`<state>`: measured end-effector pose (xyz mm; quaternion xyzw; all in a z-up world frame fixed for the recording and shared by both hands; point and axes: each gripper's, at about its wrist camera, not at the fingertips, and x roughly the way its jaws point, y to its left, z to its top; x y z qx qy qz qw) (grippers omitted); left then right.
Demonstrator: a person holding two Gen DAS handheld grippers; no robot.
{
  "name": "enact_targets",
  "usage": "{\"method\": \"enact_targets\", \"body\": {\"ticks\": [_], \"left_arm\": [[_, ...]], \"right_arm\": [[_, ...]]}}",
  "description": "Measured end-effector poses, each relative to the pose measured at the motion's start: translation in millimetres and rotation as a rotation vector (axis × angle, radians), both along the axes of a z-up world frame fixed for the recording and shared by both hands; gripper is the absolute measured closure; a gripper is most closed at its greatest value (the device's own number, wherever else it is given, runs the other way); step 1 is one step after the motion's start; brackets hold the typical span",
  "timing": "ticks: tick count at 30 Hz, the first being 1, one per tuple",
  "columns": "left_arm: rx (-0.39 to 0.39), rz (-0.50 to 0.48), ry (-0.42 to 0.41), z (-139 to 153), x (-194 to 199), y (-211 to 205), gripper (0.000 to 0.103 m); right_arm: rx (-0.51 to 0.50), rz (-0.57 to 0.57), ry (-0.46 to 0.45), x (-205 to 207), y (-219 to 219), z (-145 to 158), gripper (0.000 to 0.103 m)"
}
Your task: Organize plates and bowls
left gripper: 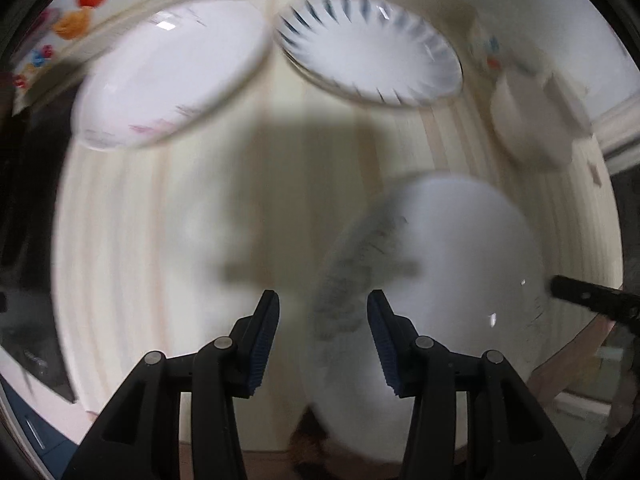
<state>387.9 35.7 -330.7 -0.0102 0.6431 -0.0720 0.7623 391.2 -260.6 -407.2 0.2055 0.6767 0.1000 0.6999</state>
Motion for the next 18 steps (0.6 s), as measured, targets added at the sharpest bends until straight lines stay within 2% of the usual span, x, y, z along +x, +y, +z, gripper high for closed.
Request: {"method": "enact_targets", "body": {"ticks": [3,5,6,8,11,18], "left_arm": [[-0.004,0.071,-0.094,37.4,8.1,38.9,0.059],[-0.022,0.131,-0.119,49.0,21.7,65.8,0.059],[-0.033,0.153,-0.126,49.9,29.1,74.1,0.059],[-0.049,0.205,-0.122,46.7,43.4,94.2,0.059],[-0.076,0.259,-0.115,29.2,77.1,118.0,0.059],[-0.051,0.31,-0.104,1.0,116.4,143.8,0.059]], "right_arm": [[-0.01,-0.046,-0.06,-1.7,-10.3,44.2,0.086],[0.002,-0.034,-0.134,0.5,-4.5,82.7,0.083],[0.001,-0.008,-0.178,7.8,9.2,101.5,0.081],[0.018,0.052,-0.238,30.5,40.5,120.5,0.067],[0.017,0.124,-0.307,81.2,92.6,122.3,0.066],[0.012,0.291,-0.349,220.3,210.7,71.0,0.066]]}}
